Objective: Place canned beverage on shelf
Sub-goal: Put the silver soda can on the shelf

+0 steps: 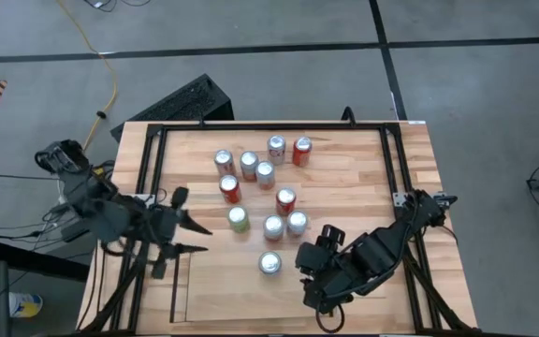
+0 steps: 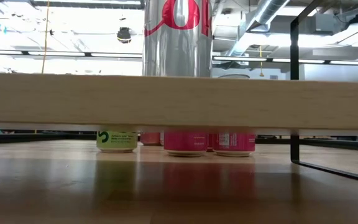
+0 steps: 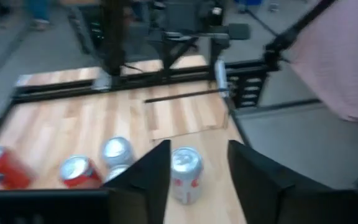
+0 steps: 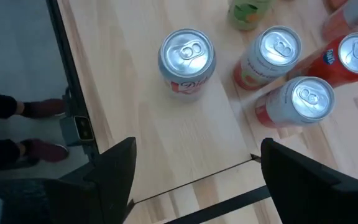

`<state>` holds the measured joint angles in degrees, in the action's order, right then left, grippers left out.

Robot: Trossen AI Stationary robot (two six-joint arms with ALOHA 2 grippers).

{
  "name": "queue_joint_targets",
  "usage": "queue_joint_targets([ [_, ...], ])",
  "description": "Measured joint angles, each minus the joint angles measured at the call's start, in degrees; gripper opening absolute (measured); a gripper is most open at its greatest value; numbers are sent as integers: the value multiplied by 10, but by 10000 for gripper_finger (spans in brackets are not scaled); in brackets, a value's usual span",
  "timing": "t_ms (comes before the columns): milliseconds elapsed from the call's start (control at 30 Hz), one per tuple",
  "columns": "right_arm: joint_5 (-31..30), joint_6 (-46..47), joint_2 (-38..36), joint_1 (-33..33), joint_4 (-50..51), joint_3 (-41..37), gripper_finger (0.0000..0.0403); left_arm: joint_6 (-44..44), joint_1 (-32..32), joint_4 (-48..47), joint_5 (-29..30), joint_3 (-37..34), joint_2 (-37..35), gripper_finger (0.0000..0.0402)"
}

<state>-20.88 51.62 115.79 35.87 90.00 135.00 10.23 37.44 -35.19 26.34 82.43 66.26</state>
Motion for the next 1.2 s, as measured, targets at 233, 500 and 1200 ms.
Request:
queue_joint_targets([
  [233, 0, 12, 0, 5, 0, 0, 315, -19, -123, 0, -114, 4, 20, 231],
  [500, -1, 48, 0, 35, 0, 0, 315, -104, -181, 2, -206, 3, 114, 262],
  [1200, -22, 110, 0, 72, 0, -11, 315, -124, -168, 96, -220, 3, 268, 264],
])
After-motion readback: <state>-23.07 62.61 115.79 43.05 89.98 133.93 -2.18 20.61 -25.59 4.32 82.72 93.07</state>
